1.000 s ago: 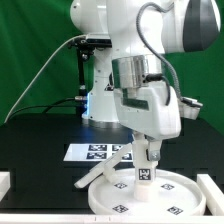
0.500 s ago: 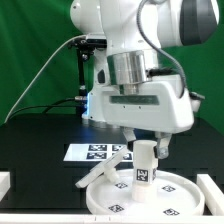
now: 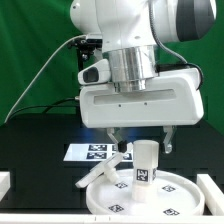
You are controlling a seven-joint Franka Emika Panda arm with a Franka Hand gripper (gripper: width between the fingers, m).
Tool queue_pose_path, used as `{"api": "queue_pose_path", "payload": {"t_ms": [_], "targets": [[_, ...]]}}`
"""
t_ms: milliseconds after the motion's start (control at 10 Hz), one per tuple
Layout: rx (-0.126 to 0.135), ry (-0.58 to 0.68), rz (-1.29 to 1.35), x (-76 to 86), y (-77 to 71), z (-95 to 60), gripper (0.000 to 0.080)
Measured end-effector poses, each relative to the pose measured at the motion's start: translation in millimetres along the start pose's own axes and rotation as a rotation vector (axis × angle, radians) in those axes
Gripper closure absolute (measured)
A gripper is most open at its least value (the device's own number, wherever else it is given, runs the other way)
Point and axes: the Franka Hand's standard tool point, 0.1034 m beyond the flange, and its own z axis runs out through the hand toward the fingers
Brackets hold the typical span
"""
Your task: Assemble round table
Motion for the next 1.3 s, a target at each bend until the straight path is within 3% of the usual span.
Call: {"api": "queue_pose_path", "payload": {"t_ms": [200, 400, 500, 600, 700, 1100, 1300], "targets": [[-0.068, -0.009, -0.376, -4.7, -5.9, 2.9, 0.0151], [-0.070, -0.015, -0.464, -4.3, -2.8, 4.3, 0.0151], [-0.070, -0.015, -0.463, -4.4, -2.9, 4.4, 0.0259], [-0.070, -0.015, -0.445, -4.4, -2.8, 4.4, 0.0259], [-0.070, -0.014, -0.438, -4.4, -2.8, 4.4, 0.0399], [-0.067, 0.013, -0.032, -3.9, -4.3, 5.5, 0.0399], [-0.059, 0.034, 0.351, -4.7, -1.2, 5.8, 0.0399]]}}
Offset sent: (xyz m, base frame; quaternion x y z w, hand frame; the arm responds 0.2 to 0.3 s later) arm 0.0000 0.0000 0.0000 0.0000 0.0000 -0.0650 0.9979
